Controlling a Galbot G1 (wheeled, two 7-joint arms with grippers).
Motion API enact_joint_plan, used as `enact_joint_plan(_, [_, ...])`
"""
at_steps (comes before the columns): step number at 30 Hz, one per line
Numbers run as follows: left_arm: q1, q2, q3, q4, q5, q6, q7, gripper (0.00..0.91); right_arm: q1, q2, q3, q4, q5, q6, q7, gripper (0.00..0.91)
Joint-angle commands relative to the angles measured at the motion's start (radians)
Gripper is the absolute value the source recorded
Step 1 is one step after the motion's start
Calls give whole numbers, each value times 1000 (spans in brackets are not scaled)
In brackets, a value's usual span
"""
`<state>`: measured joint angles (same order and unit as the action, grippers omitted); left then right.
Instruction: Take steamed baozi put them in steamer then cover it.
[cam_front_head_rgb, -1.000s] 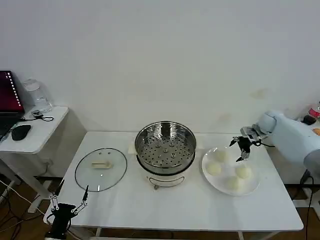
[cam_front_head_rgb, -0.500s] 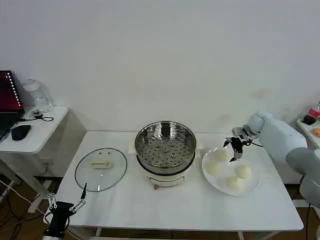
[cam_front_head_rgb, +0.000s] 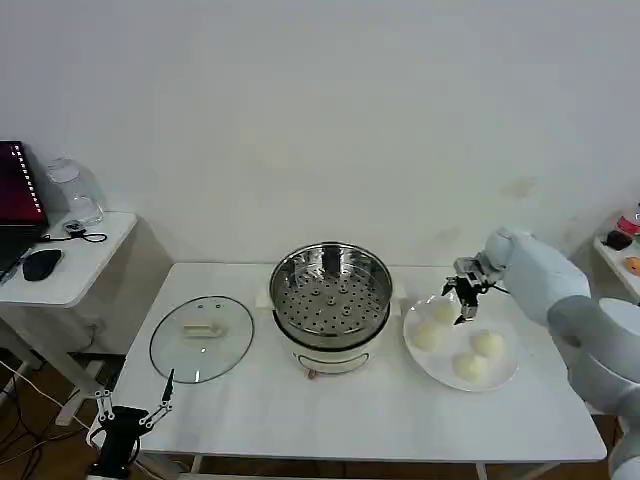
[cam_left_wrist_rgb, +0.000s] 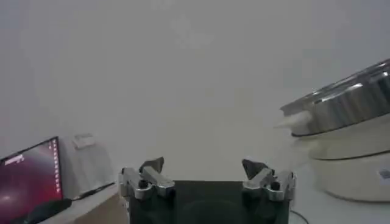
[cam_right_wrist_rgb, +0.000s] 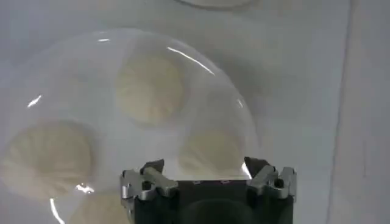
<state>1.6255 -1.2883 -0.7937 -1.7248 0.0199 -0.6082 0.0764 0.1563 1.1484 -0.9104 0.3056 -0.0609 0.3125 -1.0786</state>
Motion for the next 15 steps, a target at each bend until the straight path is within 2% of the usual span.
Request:
enact_joint_plan(1, [0, 1, 1, 2, 0, -2, 0, 907, -4, 15, 12, -31, -34, 0, 2, 907])
enact_joint_plan(9, [13, 4, -1, -4, 5, -9, 0, 907, -22, 24, 32, -47, -42, -5, 10, 907])
enact_joint_plan(15, [19, 5, -1, -8, 9, -15, 0, 907, -30, 32, 61, -58, -67, -7, 29, 806])
